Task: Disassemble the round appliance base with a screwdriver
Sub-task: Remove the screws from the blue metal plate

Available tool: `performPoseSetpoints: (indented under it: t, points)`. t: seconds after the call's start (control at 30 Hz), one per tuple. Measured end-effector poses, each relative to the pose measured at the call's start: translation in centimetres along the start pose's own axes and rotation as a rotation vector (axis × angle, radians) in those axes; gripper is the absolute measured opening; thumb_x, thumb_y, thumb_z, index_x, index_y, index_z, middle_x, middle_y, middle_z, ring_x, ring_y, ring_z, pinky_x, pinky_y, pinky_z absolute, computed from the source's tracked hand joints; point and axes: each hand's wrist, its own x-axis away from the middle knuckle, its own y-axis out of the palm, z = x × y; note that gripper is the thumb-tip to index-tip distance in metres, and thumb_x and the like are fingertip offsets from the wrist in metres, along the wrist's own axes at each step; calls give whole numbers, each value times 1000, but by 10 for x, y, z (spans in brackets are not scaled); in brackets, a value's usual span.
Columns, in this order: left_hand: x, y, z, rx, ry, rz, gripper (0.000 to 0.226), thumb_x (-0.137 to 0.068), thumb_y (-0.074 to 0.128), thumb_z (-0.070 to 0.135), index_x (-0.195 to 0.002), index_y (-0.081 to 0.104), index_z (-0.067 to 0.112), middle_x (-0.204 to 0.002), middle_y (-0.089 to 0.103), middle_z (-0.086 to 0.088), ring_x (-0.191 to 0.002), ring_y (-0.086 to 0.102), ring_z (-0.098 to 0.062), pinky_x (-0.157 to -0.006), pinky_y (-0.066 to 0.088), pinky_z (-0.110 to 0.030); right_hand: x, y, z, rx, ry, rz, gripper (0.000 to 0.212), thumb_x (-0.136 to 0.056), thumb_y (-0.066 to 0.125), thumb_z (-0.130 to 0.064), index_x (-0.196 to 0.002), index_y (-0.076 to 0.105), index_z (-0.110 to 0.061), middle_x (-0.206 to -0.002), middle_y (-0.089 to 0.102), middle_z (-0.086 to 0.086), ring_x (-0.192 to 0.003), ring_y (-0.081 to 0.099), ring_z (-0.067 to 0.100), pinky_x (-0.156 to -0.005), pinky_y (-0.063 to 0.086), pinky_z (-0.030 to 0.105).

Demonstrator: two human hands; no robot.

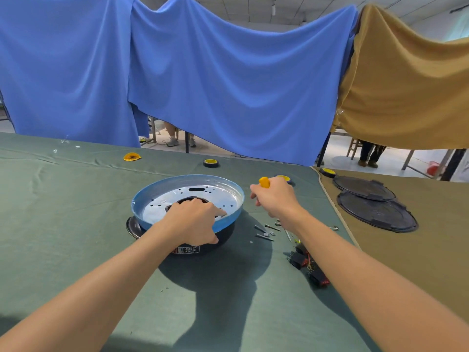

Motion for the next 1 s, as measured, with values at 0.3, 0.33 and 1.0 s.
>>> performPoseSetpoints:
  t: [0.3, 0.33, 1.0]
  points:
    - [-4, 0, -25, 67, -92, 19, 83, -66, 53, 86, -137, 48, 44, -111, 66, 9, -91, 56, -17, -73, 50, -33, 8, 15, 12, 61, -94, -98, 30, -90, 56, -26, -76, 70, -3, -67, 67, 12, -53, 51, 16, -54, 46, 32]
    - [-2, -1, -29, 72, -98, 14, 87, -63, 49, 90, -136, 48, 43, -111, 66, 9, -91, 56, -16, -73, 50, -33, 4, 14, 10, -34, -81, -29, 33, -91, 54, -27, -75, 69, -3, -64, 66, 11, -50, 51, 16, -51, 47, 31]
    - [23, -5, -23, -112, 252, 365, 44, -89, 46, 63, -123, 41, 35, -105, 61, 8, -91, 62, -22, -64, 50, -38, -9, 35, -37, 131, 22, -251, 18, -82, 56, -13, -72, 41, -12, -57, 64, 11, -28, 33, 12, -32, 24, 14]
